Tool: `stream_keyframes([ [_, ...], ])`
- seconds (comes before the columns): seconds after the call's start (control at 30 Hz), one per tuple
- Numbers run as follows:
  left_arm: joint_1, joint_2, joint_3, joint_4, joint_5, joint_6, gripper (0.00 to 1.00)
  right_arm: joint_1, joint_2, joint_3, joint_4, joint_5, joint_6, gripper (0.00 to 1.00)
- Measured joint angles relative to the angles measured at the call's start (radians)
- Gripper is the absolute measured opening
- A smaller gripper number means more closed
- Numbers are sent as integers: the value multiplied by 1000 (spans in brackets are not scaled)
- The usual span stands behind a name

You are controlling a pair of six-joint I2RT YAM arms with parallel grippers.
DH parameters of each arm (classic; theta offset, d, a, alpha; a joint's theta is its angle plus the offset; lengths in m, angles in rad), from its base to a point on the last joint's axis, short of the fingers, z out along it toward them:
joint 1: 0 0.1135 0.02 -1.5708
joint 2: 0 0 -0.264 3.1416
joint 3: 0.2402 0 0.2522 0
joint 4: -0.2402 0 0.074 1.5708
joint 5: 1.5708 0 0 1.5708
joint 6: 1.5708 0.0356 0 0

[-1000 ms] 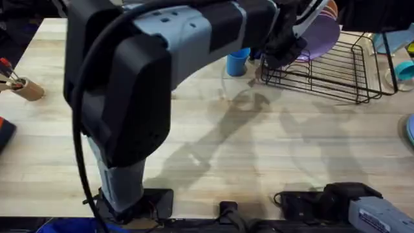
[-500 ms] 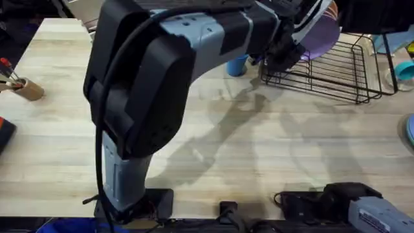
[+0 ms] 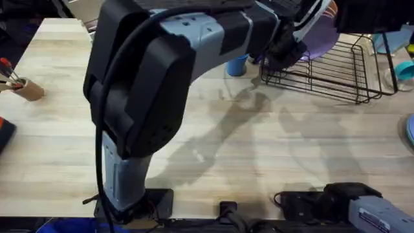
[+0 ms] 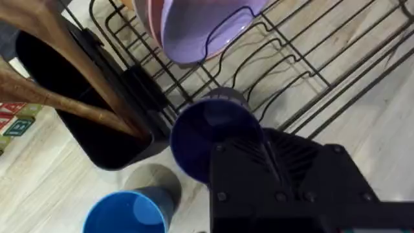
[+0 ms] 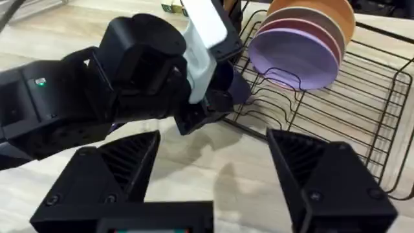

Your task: Pick up the cup on the table and put them onto the rack.

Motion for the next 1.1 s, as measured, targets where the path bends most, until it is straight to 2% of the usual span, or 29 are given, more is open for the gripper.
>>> stream_keyframes([
  [0.4, 0, 39, 0, 3, 1, -37, 41, 0, 0, 0, 0, 0, 0, 993],
  [0.87, 0, 39, 0, 6, 1, -40, 42, 0, 0, 0, 0, 0, 0, 993],
  [1.1, 0, 39, 0, -5, 0, -44, 193, 0, 0, 0, 3, 0, 0, 993],
])
